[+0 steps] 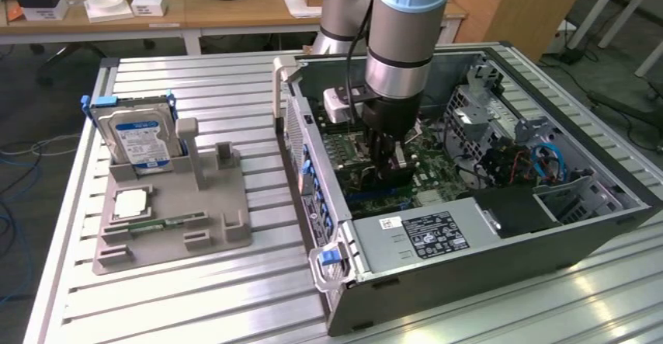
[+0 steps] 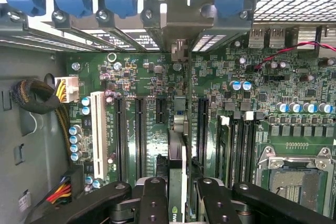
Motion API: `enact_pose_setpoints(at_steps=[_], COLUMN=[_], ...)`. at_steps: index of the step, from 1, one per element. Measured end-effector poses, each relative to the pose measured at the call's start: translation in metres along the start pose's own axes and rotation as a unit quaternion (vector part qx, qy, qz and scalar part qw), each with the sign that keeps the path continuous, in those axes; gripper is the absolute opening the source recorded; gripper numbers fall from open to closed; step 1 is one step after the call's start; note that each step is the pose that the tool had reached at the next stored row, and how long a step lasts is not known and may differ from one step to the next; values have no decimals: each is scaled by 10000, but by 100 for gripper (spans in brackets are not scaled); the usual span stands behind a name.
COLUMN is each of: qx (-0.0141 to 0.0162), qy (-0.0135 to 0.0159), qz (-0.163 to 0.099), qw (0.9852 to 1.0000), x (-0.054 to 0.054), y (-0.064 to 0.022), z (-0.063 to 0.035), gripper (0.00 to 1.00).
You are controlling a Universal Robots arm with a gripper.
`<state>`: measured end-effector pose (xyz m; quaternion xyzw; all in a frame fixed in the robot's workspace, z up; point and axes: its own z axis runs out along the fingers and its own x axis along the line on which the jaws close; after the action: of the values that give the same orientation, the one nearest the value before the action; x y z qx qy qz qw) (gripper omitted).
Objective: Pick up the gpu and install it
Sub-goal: 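Insert the gpu into the slot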
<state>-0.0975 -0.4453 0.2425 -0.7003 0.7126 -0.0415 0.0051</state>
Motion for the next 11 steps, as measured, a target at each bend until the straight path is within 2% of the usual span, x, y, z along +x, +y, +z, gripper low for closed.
enact_pose_setpoints(at_steps=[11], qx=[0], qy=[5], qz=[0], qw=[10000], x=[0], y=[-8], z=[12], gripper=[26])
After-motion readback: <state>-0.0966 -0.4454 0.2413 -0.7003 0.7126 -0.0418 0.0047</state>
